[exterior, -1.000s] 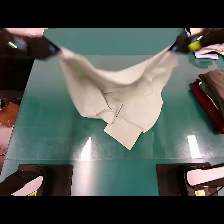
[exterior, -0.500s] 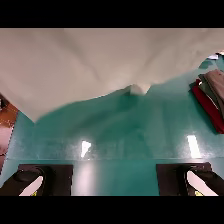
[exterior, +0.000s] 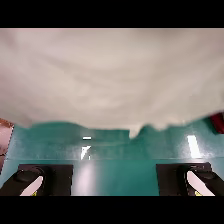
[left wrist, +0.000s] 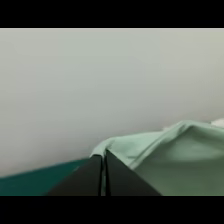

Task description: Fold the shirts.

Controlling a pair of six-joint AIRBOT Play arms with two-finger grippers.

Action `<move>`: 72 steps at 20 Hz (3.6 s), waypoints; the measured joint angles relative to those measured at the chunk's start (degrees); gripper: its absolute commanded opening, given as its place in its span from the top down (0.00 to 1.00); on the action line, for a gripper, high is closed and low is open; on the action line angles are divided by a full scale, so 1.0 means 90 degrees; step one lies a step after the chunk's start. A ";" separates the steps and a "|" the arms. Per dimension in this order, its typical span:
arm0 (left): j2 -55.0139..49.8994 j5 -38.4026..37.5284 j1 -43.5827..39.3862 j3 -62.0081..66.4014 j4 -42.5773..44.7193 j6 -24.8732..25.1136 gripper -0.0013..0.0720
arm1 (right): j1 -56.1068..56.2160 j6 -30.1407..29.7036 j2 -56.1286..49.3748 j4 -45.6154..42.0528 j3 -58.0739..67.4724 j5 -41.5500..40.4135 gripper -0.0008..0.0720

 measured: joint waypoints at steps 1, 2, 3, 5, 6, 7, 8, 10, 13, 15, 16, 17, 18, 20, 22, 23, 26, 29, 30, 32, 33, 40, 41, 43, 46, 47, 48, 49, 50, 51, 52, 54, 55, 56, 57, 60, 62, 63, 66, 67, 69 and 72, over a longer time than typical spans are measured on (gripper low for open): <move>-0.0155 -0.0299 0.0000 -0.0163 0.0158 -0.0034 0.95 | 0.0000 0.0114 -0.0328 -0.0044 0.0124 0.0437 0.97; -0.0357 -0.0641 0.0000 -0.0398 0.0313 -0.0061 0.95 | 0.0000 0.0223 -0.0685 -0.0068 0.0148 0.0908 0.97; -0.0573 -0.0942 0.0000 -0.0656 0.0427 -0.0080 0.95 | 0.0000 0.0306 -0.0998 -0.0087 0.0039 0.1282 0.97; -0.1049 -0.1467 0.0000 -0.1273 0.0578 -0.0090 0.95 | -0.0002 0.0435 -0.1613 -0.0168 -0.0498 0.1889 0.97; -0.1314 -0.1559 0.0000 -0.1610 0.0602 -0.0087 0.95 | -0.0002 0.0457 -0.1882 -0.0158 -0.0840 0.2047 0.97; -0.1576 -0.1613 -0.0002 -0.1919 0.0636 -0.0078 0.95 | 0.0000 0.0459 -0.2144 -0.0126 -0.1163 0.2123 0.97; -0.1843 -0.1588 -0.0002 -0.2212 0.0680 -0.0046 0.95 | 0.0015 0.0452 -0.2416 -0.0126 -0.1491 0.2120 0.97; -0.2402 -0.1263 0.0000 -0.2691 0.0721 0.0019 0.95 | 0.0080 0.0306 -0.2810 -0.0092 -0.1991 0.1758 0.97; -0.3140 -0.0639 -0.0002 -0.3028 0.0794 0.0044 0.95 | 0.0202 0.0141 -0.3322 -0.0068 -0.2412 0.0838 0.96; -0.3497 -0.0223 0.0000 -0.3128 0.0862 0.0044 0.86 | 0.0301 0.0087 -0.3572 -0.0066 -0.2535 0.0209 0.96; -0.3616 -0.0039 -0.0002 -0.3157 0.0886 0.0036 0.45 | 0.0355 0.0063 -0.3645 -0.0058 -0.2567 -0.0080 0.81; -0.3691 0.0160 -0.0002 -0.3174 0.0930 0.0010 0.20 | 0.0398 0.0051 -0.3704 -0.0036 -0.2586 -0.0379 0.49; -0.3759 0.0316 0.0007 -0.3189 0.0971 -0.0070 0.26 | 0.0432 0.0041 -0.3764 -0.0041 -0.2603 -0.0619 0.37; -0.3832 0.0478 0.0066 -0.3181 0.1005 -0.0172 0.26 | 0.0466 0.0022 -0.3823 -0.0039 -0.2623 -0.0940 0.37; -0.3874 0.0391 0.0245 -0.3109 0.1035 -0.0240 0.26 | 0.0418 0.0017 -0.3825 -0.0034 -0.2633 -0.1030 0.37; -0.3878 0.0211 0.0391 -0.3041 0.1073 -0.0262 0.26 | 0.0352 0.0015 -0.3776 -0.0039 -0.2635 -0.1015 0.37; -0.3861 -0.0699 0.0962 -0.2917 0.1073 -0.0206 0.26 | 0.0155 -0.0066 -0.3487 -0.0039 -0.2637 -0.0639 0.37; -0.3776 -0.1722 0.1659 -0.2997 0.0874 0.0092 0.26 | 0.0007 -0.0311 -0.3038 -0.0044 -0.2642 -0.0126 0.37; -0.3687 -0.1933 0.1875 -0.3164 0.0648 0.0197 0.26 | -0.0017 -0.0391 -0.2880 -0.0041 -0.2642 0.0005 0.37; -0.3393 -0.2191 0.2259 -0.3801 0.0155 0.0425 0.26 | -0.0036 -0.0510 -0.2572 -0.0041 -0.2642 0.0192 0.37; -0.3203 -0.2263 0.2404 -0.4231 -0.0019 0.0522 0.26 | -0.0036 -0.0546 -0.2431 -0.0041 -0.2642 0.0262 0.37; -0.1829 -0.2006 0.2958 -0.7985 -0.0556 0.1256 0.26 | -0.0036 -0.0648 -0.1855 0.0022 -0.2647 0.0554 0.37; -0.1746 -0.1858 0.2977 -0.8386 -0.0607 0.1321 0.26 | -0.0036 -0.0653 -0.1829 0.0087 -0.2647 0.0602 0.37; -0.1647 -0.1596 0.3002 -0.8971 -0.0716 0.1428 0.26 | -0.0019 -0.0658 -0.1802 0.0172 -0.2647 0.0716 0.37; -0.1574 -0.1236 0.3019 -0.9425 -0.0903 0.1564 0.26 | 0.0075 -0.0665 -0.1775 0.0253 -0.2647 0.0874 0.37; -0.1569 -0.1141 0.3021 -0.9503 -0.0962 0.1591 0.26 | 0.0102 -0.0665 -0.1770 0.0257 -0.2647 0.0913 0.37; -0.1564 -0.1078 0.3021 -0.9556 -0.1049 0.1620 0.26 | 0.0129 -0.0665 -0.1768 0.0267 -0.2647 0.0954 0.37; -0.1564 -0.1020 0.3009 -0.9602 -0.1141 0.1637 0.26 | 0.0155 -0.0665 -0.1768 0.0279 -0.2647 0.0981 0.37; -0.1564 -0.0986 0.2958 -0.9632 -0.1192 0.1651 0.26 | 0.0168 -0.0665 -0.1766 0.0291 -0.2647 0.1015 0.37; -0.1564 -0.0947 0.2888 -0.9653 -0.1248 0.1661 0.26 | 0.0177 -0.0663 -0.1766 0.0289 -0.2647 0.1044 0.37; -0.1566 -0.0886 0.2795 -0.9670 -0.1287 0.1668 0.26 | 0.0189 -0.0663 -0.1766 0.0287 -0.2647 0.1090 0.37; -0.1564 -0.0719 0.2572 -0.9690 -0.1345 0.1659 0.57 | 0.0197 -0.0665 -0.1763 0.0294 -0.2647 0.1195 0.37; -0.1576 -0.0573 0.2480 -0.9707 -0.1319 0.1642 0.86 | 0.0194 -0.0663 -0.1763 0.0291 -0.2647 0.1268 0.37; -0.1581 -0.0466 0.2409 -0.9712 -0.1260 0.1627 0.95 | 0.0175 -0.0663 -0.1763 0.0294 -0.2647 0.1358 0.37; -0.1576 -0.0423 0.2370 -0.9709 -0.1314 0.1605 0.95 | 0.0134 -0.0663 -0.1763 0.0294 -0.2647 0.1469 0.37; -0.1559 -0.0459 0.2290 -0.9607 -0.1382 0.1566 0.95 | -0.0107 -0.0663 -0.1666 0.0291 -0.2883 0.1821 0.37; -0.1552 -0.0573 0.2263 -0.9396 -0.1421 0.1547 0.95 | -0.0386 -0.0663 -0.1404 0.0282 -0.3480 0.1962 0.37; -0.1552 -0.0639 0.2256 -0.9265 -0.1433 0.1545 0.95 | -0.0556 -0.0663 -0.1231 0.0272 -0.3908 0.2016 0.37; -0.1549 -0.0797 0.2249 -0.8840 -0.1474 0.1540 0.95 | -0.1263 -0.0576 -0.0614 0.0243 -0.5700 0.2067 0.37; -0.1549 -0.0823 0.2244 -0.8738 -0.1481 0.1540 0.95 | -0.1532 -0.0544 -0.0408 0.0223 -0.6387 0.2064 0.37; -0.1549 -0.0835 0.2244 -0.8580 -0.1489 0.1540 0.95 | -0.1982 -0.0495 -0.0041 0.0233 -0.7660 0.1957 0.37; -0.1549 -0.0826 0.2244 -0.8478 -0.1494 0.1540 0.95 | -0.2399 -0.0444 0.0408 0.0236 -0.9156 0.1741 0.37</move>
